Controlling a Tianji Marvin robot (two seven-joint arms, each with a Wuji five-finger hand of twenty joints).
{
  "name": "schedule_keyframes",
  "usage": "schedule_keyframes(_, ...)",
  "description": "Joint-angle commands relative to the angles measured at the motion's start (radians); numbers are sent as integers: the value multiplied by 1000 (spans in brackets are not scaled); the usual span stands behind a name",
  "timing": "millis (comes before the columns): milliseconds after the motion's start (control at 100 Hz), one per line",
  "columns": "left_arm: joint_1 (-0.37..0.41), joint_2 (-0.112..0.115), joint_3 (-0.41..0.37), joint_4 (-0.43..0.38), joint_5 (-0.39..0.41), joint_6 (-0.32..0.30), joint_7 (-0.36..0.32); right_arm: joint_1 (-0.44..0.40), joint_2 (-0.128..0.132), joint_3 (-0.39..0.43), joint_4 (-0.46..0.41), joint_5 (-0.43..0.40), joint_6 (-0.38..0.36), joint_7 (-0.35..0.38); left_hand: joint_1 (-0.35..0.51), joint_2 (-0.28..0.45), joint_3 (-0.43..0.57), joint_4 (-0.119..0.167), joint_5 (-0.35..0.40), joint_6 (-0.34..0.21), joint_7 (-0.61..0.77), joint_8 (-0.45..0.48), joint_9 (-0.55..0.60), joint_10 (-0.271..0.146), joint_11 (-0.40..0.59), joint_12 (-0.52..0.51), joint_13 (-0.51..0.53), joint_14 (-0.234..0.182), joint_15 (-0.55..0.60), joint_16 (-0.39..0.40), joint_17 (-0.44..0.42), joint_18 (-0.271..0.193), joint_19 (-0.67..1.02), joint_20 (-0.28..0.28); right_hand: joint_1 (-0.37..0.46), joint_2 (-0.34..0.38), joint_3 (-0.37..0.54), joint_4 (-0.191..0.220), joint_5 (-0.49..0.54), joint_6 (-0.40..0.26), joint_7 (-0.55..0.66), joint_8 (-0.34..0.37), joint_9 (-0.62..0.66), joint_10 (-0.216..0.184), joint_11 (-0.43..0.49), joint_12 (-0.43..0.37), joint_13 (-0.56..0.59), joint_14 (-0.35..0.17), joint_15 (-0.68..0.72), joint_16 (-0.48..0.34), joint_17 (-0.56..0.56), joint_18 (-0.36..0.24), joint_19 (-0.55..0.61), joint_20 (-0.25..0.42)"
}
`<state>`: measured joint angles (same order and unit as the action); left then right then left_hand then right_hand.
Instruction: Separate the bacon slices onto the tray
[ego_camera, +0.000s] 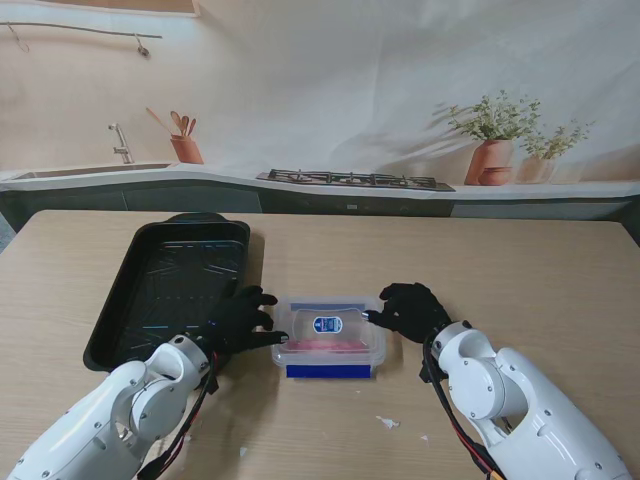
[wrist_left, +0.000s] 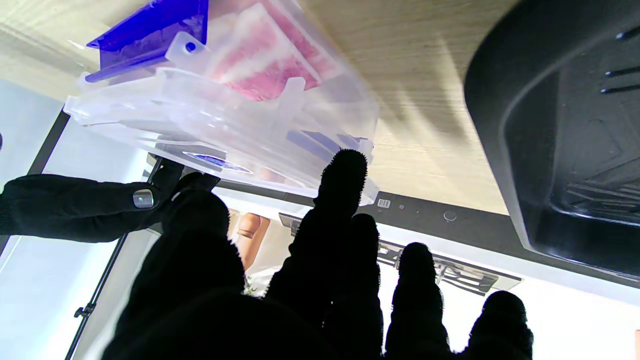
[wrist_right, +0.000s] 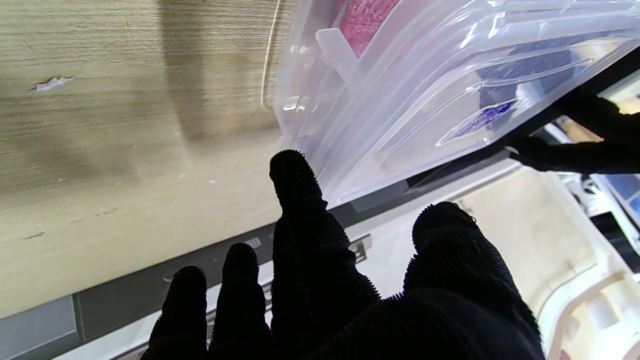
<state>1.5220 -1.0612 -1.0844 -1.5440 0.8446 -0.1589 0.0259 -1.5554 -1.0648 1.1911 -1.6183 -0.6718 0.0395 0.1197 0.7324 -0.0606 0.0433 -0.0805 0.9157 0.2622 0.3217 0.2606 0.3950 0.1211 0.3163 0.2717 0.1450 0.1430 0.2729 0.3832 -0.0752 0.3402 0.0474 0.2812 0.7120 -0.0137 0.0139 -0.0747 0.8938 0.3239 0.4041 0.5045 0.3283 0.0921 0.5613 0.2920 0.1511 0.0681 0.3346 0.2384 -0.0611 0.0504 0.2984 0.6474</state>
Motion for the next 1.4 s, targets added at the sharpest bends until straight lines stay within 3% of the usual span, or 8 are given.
schedule_keyframes(0, 4, -11, 1, -11, -10, -7, -8, -4, -10, -4, -5, 5, -9, 9, 29, 42, -25, 44, -54, -95, -46, -38, -15, -39, 14, 5, -18, -8, -2, 8, -6, -21, -27, -6, 25, 41, -25, 36, -12, -64, -27, -20, -1, 17, -6, 3, -33, 12, 8, 5, -4, 1, 14, 22)
schedule_keyframes(410, 7, -14, -3, -10, -21, -22, 10, -22, -20, 20, -19, 69, -9, -8, 37, 43, -38, 45, -68, -110, -49, -54, -20, -44, 15, 5, -17, -8, -3, 8, -7, -22, -26, -3, 30, 38, -24, 36, -12, -63, -27, -20, -2, 17, -5, 3, -33, 12, 9, 6, -5, 1, 15, 23)
schedule_keyframes(940, 5, -20, 7, -3, -55, -26, 16, -34, -26, 25, -30, 54, 52, -37, 41, 42, -48, 46, -81, -114, -46, -60, -31, -42, 14, 5, -19, -9, -1, 8, -7, -21, -24, 1, 51, 30, -19, 39, -33, -65, -38, -23, -13, 21, -4, 4, -34, 17, 9, 6, -7, 3, 15, 23)
schedule_keyframes(1390, -14, -12, 36, 7, -47, -28, -19, -34, -24, 25, -26, 32, 106, -28, 59, 26, -43, 50, -32, -106, -3, -45, 1, -33, 20, 7, -10, -5, 3, 10, -8, -17, -23, 5, 74, 20, -14, 42, -32, -66, -38, -20, -18, 24, -1, 4, -33, 19, 6, 4, -7, 3, 17, 25)
